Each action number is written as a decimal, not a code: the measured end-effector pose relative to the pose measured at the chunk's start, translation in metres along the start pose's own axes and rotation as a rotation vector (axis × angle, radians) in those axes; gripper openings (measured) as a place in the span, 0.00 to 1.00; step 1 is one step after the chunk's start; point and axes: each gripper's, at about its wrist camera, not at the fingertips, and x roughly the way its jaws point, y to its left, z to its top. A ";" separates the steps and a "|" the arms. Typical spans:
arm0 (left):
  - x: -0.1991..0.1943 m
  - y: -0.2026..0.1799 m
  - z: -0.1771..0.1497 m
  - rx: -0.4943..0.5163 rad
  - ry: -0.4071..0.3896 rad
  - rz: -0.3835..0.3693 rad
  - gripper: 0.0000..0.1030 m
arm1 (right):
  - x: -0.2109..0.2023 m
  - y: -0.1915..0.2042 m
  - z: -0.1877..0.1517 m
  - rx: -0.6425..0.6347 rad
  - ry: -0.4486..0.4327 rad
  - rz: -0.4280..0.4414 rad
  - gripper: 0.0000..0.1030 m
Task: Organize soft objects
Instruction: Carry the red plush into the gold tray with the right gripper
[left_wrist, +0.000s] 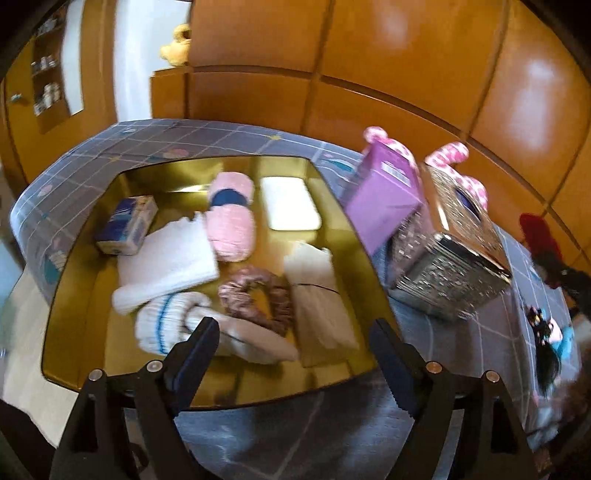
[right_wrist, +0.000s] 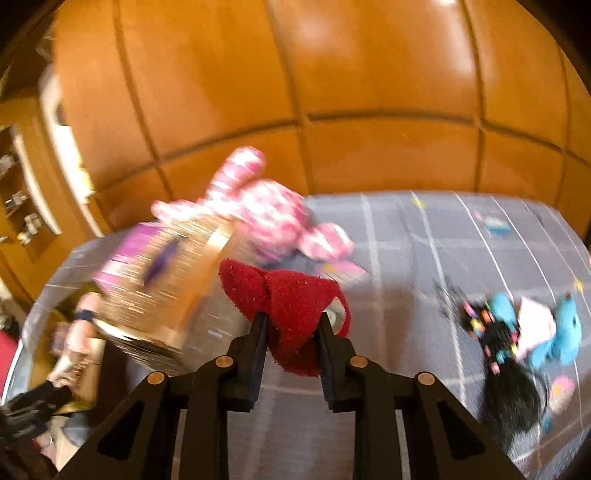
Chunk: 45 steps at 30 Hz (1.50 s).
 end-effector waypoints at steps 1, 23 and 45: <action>-0.001 0.003 0.001 -0.008 -0.006 0.008 0.81 | -0.004 0.012 0.004 -0.025 -0.016 0.027 0.24; -0.015 0.019 0.009 -0.033 -0.069 0.036 0.81 | 0.023 0.169 0.002 -0.277 0.169 0.393 0.24; -0.012 0.056 0.016 -0.132 -0.088 0.129 0.81 | 0.123 0.252 -0.028 -0.347 0.457 0.458 0.27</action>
